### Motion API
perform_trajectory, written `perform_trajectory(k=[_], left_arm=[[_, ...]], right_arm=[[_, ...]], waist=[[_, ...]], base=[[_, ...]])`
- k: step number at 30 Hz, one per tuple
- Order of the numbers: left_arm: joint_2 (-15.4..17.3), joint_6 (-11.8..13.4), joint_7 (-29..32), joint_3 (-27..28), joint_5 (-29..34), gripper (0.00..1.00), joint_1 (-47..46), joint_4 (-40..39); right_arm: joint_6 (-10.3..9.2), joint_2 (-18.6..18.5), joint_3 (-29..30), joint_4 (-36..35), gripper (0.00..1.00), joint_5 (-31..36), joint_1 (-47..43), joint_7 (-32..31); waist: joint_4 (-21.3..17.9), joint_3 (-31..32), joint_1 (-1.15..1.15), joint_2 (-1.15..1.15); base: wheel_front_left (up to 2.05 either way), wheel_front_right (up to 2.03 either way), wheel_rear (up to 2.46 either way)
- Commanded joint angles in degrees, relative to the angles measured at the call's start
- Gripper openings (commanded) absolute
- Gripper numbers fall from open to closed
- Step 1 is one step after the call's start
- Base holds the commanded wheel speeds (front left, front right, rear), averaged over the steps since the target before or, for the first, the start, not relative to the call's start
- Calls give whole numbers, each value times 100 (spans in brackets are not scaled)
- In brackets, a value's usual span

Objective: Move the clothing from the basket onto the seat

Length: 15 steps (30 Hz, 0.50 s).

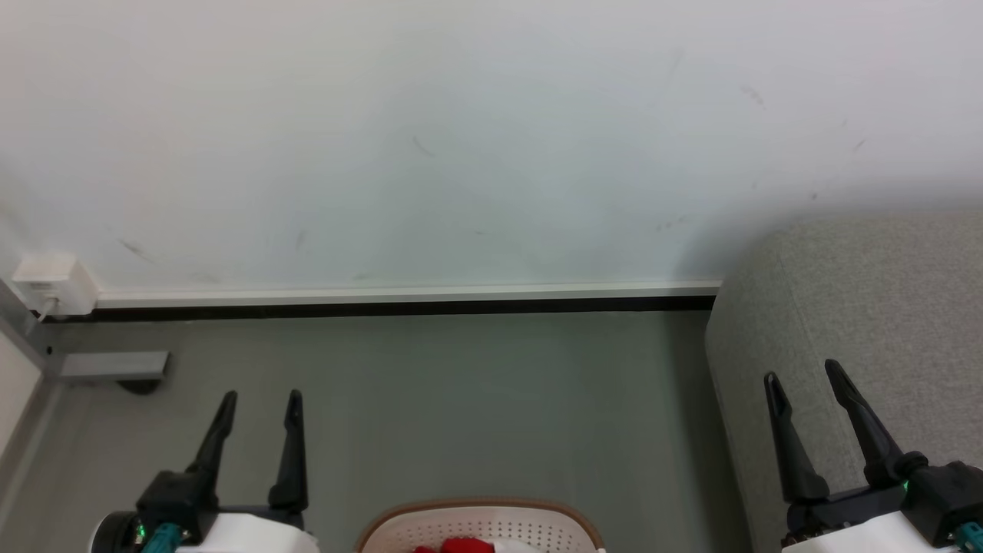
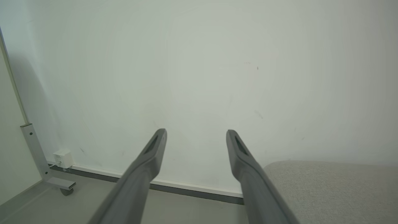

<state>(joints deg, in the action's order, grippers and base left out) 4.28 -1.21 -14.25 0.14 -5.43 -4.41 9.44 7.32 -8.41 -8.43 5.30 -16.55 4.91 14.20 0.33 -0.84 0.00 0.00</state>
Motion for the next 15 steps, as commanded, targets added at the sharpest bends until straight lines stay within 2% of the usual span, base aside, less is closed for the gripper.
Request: perform_trajectory(k=[1,6,15], left_arm=[[-4,-27,-54,46,184,100,-32,-12],[-26,-74,-102,77,408,100,-11,-28],[-59,-111,-96,139,420,100,-32,6]], right_arm=[[29,-13,37,-65,100,136,44,65],[30,3,40,-87,100,267,29,117],[25,12,74,-78,100,182,20,95]], waist=[[-8,9,0,0],[-17,7,0,0],[-22,12,0,0]], base=[[0,0,0],[0,0,0],[0,0,0]])
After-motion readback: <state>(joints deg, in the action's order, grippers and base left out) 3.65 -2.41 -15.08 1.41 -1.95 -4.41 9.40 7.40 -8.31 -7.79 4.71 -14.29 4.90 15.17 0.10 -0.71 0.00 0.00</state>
